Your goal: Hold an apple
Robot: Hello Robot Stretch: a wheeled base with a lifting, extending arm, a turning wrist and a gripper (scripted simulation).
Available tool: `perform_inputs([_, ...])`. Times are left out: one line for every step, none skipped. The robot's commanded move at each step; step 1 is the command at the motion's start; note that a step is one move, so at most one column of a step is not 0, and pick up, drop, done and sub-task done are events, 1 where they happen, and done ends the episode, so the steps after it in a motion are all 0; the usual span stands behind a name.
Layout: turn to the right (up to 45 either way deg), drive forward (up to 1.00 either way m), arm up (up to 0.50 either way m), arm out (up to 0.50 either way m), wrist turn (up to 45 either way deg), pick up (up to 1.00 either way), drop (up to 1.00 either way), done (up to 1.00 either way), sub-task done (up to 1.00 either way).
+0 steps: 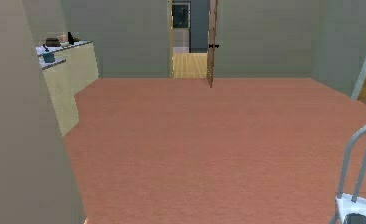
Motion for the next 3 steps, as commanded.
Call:
perform_inputs([0.0,0.0,0.5,0.0,0.0,0.0,0.0,0.0,0.0])
perform_inputs([0.0,0.0,0.38,0.0,0.0,0.0,0.0,0.0,0.0])
perform_inputs([0.0,0.0,0.0,0.3,0.0,0.0,0.0,0.0,0.0])
